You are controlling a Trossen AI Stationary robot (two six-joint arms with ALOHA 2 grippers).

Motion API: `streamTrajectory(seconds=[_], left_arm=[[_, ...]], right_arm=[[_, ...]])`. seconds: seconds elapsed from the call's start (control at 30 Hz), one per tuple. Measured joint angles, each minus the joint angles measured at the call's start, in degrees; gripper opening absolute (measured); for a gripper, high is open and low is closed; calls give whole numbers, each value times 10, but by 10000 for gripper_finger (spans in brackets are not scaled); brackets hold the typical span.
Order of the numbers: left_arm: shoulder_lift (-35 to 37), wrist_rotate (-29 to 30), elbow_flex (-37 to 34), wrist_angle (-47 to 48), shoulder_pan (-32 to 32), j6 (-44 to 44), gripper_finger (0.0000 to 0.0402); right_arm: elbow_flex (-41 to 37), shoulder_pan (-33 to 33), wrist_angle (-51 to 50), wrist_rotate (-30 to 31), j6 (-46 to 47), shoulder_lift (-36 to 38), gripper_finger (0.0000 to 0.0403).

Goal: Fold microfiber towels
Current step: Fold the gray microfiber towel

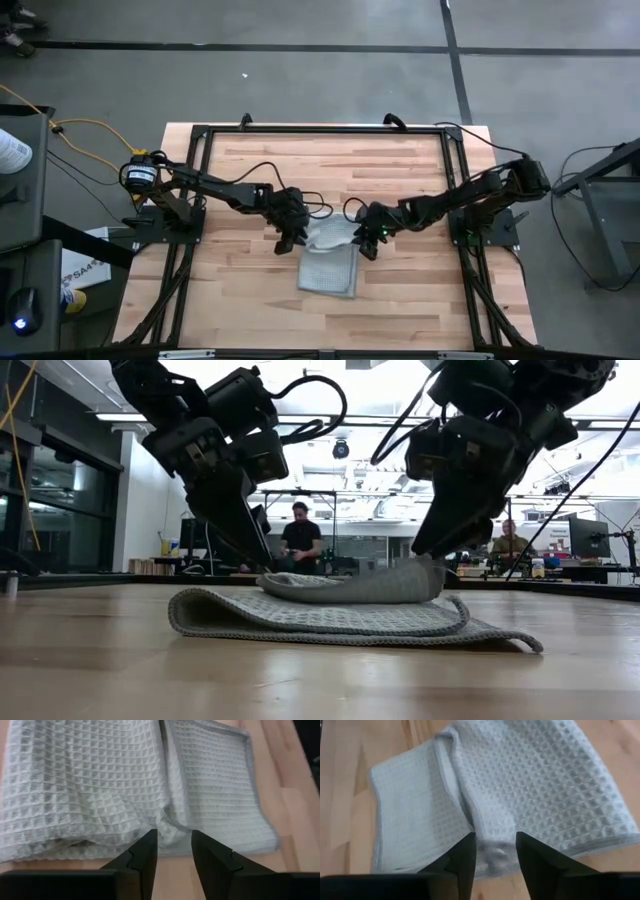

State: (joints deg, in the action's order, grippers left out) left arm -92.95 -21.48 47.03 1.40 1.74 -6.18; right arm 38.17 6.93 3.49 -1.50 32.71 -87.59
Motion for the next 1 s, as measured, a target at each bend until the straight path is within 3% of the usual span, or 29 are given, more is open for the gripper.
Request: streamTrajectory(seconds=[0.27, 0.57, 0.8, 1.0], left_arm=[[0, -52, 0, -5, 0, -11, 122], [1, -47, 1, -25, 1, -21, 122], [1, 56, 1, -31, 2, -11, 122], [1, 27, 1, -20, -4, -16, 122]], right_arm=[[0, 25, 9, 2, 7, 0, 164], [0, 33, 25, 31, 7, 0, 164], [0, 33, 48, 31, 7, 0, 156], [0, 33, 49, 31, 7, 0, 155]])
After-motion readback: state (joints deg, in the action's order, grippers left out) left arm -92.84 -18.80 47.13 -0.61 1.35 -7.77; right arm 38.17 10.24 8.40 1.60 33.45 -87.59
